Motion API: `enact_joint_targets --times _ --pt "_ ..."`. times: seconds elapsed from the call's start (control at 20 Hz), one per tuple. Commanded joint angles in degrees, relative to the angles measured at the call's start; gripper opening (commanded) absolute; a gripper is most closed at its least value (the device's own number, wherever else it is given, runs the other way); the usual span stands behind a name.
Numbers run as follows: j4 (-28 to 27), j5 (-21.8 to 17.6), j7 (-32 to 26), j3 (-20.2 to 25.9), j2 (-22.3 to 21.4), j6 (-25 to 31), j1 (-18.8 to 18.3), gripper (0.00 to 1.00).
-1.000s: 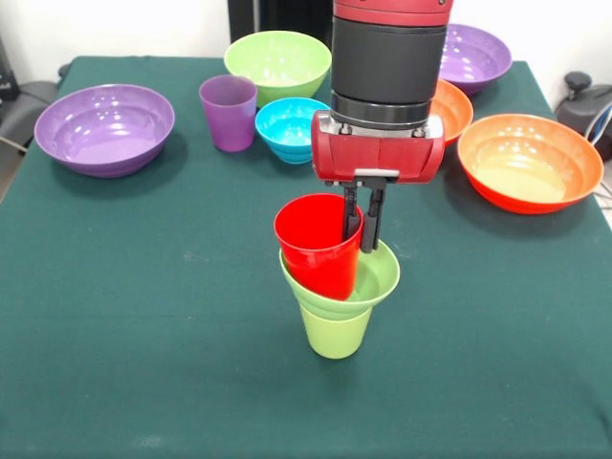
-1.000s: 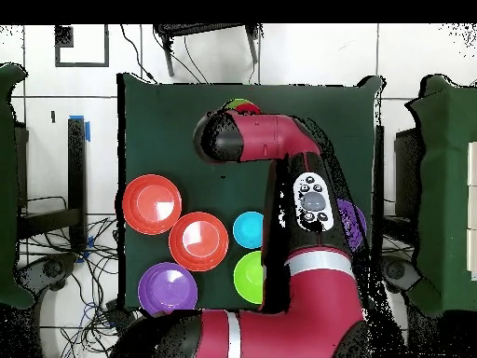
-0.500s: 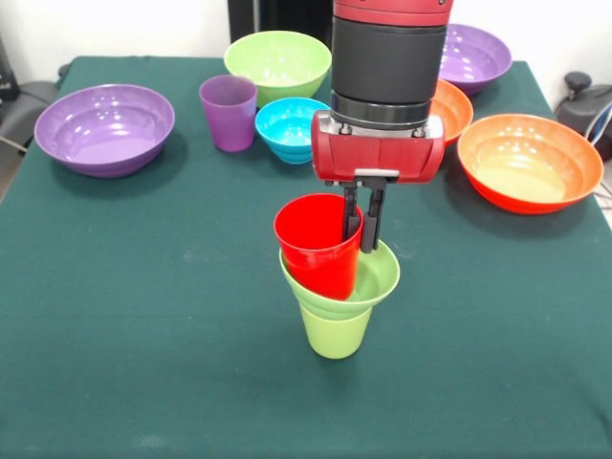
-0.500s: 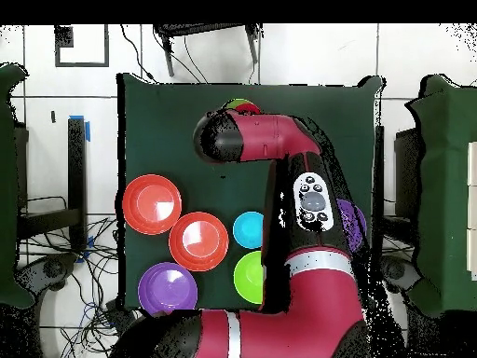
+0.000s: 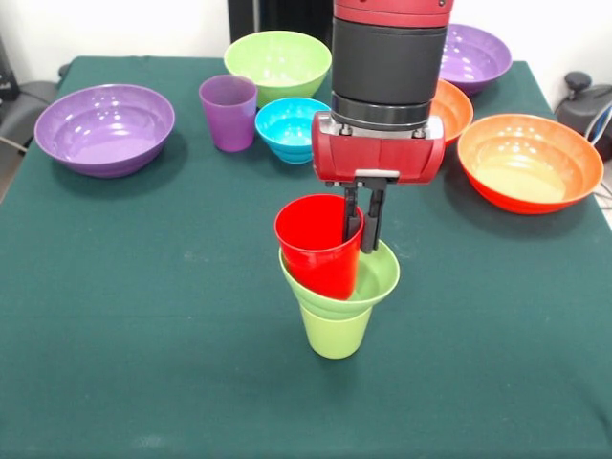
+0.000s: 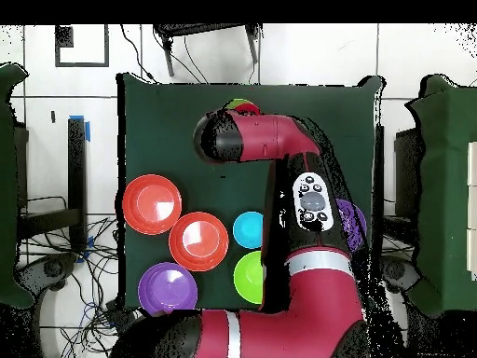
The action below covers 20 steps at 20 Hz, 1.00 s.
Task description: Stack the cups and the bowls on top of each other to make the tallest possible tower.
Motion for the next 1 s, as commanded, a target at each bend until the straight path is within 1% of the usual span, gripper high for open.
enact_joint_targets --times 0.05,0.25,0.7,0.85,1.0 --pt "2.9 -1.1 3.4 3.4 2.2 -2.6 1.8 0.00" --pt "3.1 -0.8 4.9 2.2 1.6 -1.7 3.1 0.00" --pt "3.3 -0.5 6.0 1.9 2.1 -3.6 3.7 0.00" --pt "3.4 -0.6 6.2 1.3 1.9 -3.4 4.1 0.00" --pt "3.8 -0.7 5.5 1.3 1.5 -3.0 3.7 0.00"
